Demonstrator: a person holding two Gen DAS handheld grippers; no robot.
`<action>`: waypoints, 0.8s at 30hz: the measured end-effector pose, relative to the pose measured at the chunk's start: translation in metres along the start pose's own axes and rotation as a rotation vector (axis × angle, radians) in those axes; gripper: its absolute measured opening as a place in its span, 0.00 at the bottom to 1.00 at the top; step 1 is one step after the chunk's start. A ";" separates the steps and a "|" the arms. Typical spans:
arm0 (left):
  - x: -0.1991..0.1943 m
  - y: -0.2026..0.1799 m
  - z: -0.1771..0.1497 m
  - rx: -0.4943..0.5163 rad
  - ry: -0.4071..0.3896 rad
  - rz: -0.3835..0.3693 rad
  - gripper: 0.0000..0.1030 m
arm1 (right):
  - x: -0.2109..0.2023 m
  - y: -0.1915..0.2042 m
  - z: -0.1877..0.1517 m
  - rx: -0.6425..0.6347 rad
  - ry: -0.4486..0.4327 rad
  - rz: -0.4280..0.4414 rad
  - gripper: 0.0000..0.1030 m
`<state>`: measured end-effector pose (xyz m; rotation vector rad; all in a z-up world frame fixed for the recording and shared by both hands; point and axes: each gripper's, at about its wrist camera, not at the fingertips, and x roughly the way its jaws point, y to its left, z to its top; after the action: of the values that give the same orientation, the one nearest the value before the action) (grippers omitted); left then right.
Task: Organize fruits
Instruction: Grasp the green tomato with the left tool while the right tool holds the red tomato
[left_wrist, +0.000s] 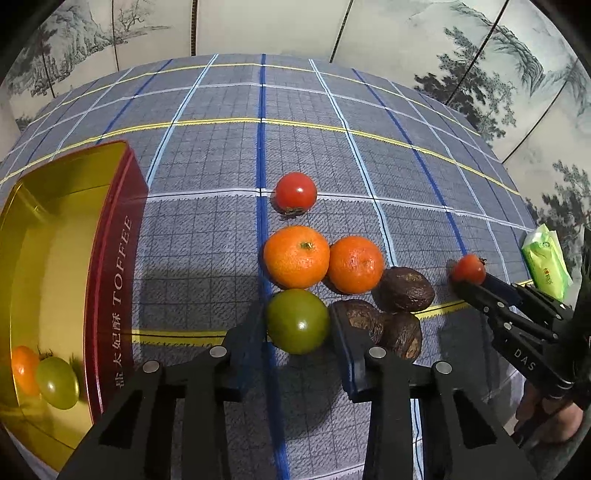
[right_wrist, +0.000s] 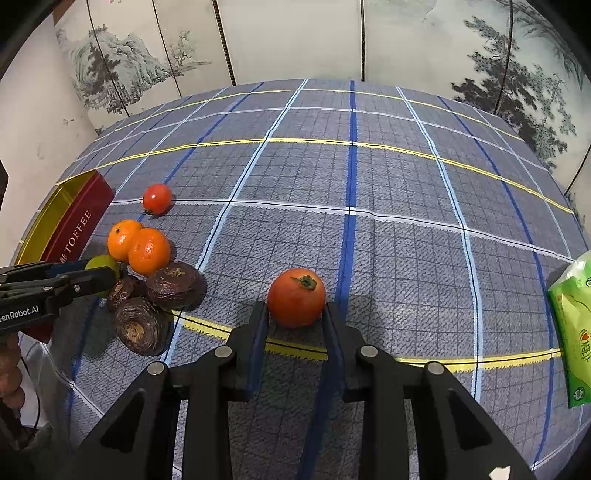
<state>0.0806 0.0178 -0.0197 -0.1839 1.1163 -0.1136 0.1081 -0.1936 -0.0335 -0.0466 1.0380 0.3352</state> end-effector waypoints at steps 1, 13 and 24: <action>0.000 0.000 0.000 0.001 0.000 0.003 0.35 | 0.000 0.000 0.000 -0.001 -0.001 -0.001 0.27; -0.011 0.003 -0.004 0.000 -0.002 0.024 0.35 | -0.001 0.004 -0.002 -0.007 -0.001 -0.012 0.27; -0.039 0.018 0.003 -0.018 -0.039 0.023 0.35 | -0.002 0.005 -0.004 -0.006 -0.002 -0.015 0.27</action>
<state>0.0662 0.0431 0.0117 -0.1882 1.0810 -0.0791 0.1023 -0.1897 -0.0334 -0.0591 1.0340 0.3243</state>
